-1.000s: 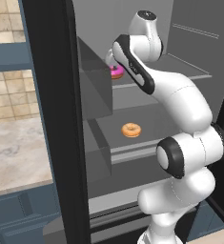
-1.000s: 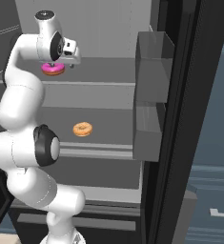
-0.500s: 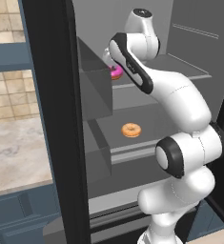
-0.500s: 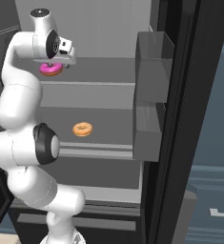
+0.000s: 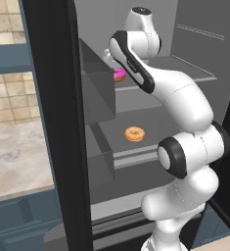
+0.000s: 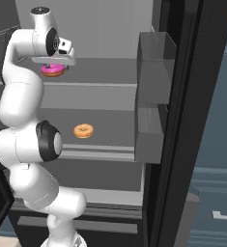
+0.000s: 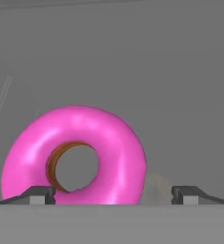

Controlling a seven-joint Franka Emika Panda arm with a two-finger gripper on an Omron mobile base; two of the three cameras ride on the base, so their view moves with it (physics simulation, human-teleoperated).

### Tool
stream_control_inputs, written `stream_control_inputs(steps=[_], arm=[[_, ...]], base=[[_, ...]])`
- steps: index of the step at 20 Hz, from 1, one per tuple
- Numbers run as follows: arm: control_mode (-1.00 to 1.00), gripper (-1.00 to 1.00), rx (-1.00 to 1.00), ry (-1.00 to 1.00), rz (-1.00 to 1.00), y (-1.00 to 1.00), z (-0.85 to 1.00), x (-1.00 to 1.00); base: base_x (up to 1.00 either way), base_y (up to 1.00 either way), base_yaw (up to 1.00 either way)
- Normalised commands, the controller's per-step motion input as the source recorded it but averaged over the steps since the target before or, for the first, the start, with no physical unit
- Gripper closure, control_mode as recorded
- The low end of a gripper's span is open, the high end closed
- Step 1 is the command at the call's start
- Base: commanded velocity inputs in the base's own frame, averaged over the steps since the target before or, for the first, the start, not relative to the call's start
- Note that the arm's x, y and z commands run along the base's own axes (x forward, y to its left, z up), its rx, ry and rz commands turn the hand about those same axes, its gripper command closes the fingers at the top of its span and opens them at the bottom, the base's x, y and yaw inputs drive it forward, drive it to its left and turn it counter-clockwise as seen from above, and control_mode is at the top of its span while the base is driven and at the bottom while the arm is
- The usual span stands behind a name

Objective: Take the donuts from the fridge and place them on the empty tray on the dining counter.

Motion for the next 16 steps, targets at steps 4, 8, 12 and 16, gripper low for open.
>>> stream_control_inputs(steps=[4, 8, 12, 16], arm=[[-1.0, -1.0, -0.04, 0.13, 0.0, 0.01, -0.44, 0.0], [-1.0, -1.0, -0.12, 0.07, -0.06, -0.1, -0.39, 0.0], [-1.0, -1.0, -0.12, 0.01, -0.12, -0.2, -0.19, 0.08], [-1.0, -1.0, -0.01, 0.04, -0.06, -0.02, -0.01, 0.24]], base=[[0.0, 0.0, 0.0], [0.0, 0.0, 0.0], [0.0, 0.0, 0.0], [0.0, 0.0, 0.0]])
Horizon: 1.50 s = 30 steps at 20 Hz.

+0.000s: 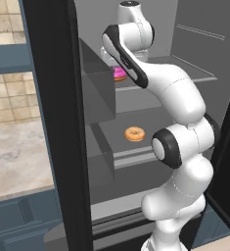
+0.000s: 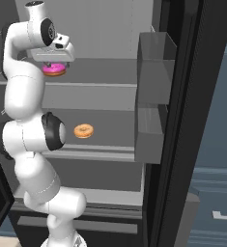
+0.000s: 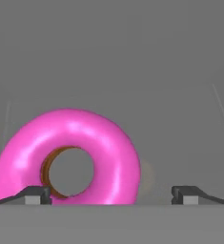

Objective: Take the donuts from the fridge and place them on the empty tray on the dining counter.

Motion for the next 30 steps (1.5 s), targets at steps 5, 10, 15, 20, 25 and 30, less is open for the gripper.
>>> stream_control_inputs(steps=[5, 10, 15, 20, 25, 30], arm=[[-1.0, -1.0, 0.0, 0.06, -0.03, -0.12, -0.01, 0.09], [-1.0, -1.0, 0.0, 0.12, -0.04, -0.2, -0.12, -0.08], [-1.0, -1.0, 0.0, 0.14, -0.01, 0.0, -0.46, -0.01], [-1.0, -1.0, -0.01, 0.13, 0.0, 0.11, -0.73, 0.0], [-1.0, -1.0, -0.03, 0.0, 0.0, 0.41, -0.87, 0.2], [-1.0, -1.0, -0.02, 0.07, 0.0, 0.03, -0.97, 0.02]], base=[[0.0, 0.0, 0.0], [0.0, 0.0, 0.0], [0.0, 0.0, 0.0], [0.0, 0.0, 0.0], [0.0, 0.0, 0.0], [0.0, 0.0, 0.0]])
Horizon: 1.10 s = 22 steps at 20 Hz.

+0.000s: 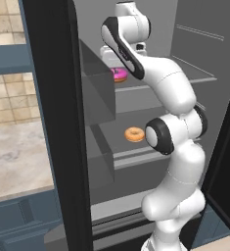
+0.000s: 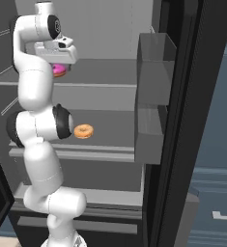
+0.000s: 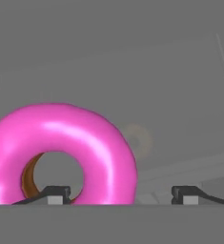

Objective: Take the donuts from the fridge and place them on the empty tray on the dining counter.

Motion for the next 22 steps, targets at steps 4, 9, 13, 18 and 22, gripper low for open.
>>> stream_control_inputs(steps=[4, 9, 13, 18, 22], arm=[[-1.0, 1.0, 0.0, 0.24, 0.0, -0.02, -1.0, -0.24], [-1.0, 1.0, 0.0, 0.24, 0.0, 0.0, -1.0, -0.14], [-1.0, 1.0, 0.0, 0.26, 0.0, 0.2, -0.56, -0.04], [-1.0, 1.0, 0.01, 0.21, -0.07, -0.01, 0.86, -0.52], [-1.0, 1.0, 0.0, 0.28, -0.09, -0.22, 1.0, -0.9]], base=[[0.0, 0.0, 0.0], [0.0, 0.0, 0.0], [0.0, 0.0, 0.0], [0.0, 0.0, 0.0], [0.0, 0.0, 0.0]])
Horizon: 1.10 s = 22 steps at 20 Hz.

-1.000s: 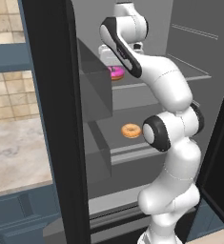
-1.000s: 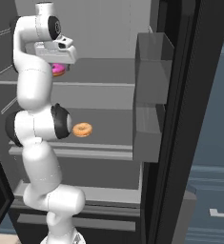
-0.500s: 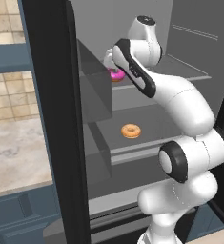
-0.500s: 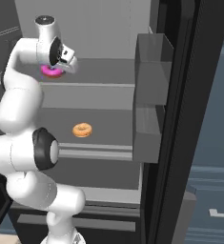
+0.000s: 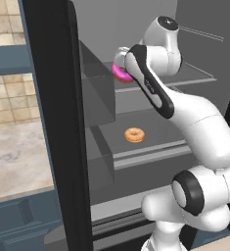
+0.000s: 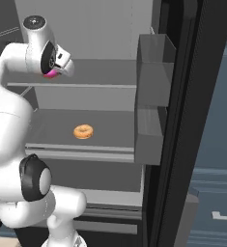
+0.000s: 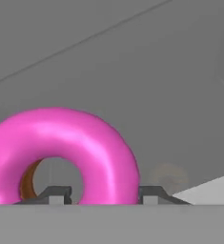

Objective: Take the donuts from the fridge and place them on the empty tray on the dining counter.

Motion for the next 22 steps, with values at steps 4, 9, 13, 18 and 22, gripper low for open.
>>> stream_control_inputs(steps=[4, 9, 13, 18, 22], arm=[[-1.0, 1.0, 0.0, 0.29, -0.05, -0.41, 0.94, -1.0], [-1.0, 1.0, 0.0, 0.38, -0.03, -0.42, 0.15, -1.0], [-1.0, 1.0, 0.0, 0.36, 0.0, -0.27, -0.42, -1.0], [-1.0, 1.0, -0.02, 0.22, 0.0, -0.05, -0.95, -1.0], [-1.0, 1.0, -0.03, 0.12, 0.0, 0.0, -0.93, -0.99]], base=[[0.0, 0.0, 0.0], [0.0, 0.0, 0.0], [0.0, 0.0, 0.0], [0.0, 0.0, 0.0], [0.0, 0.0, 0.0]])
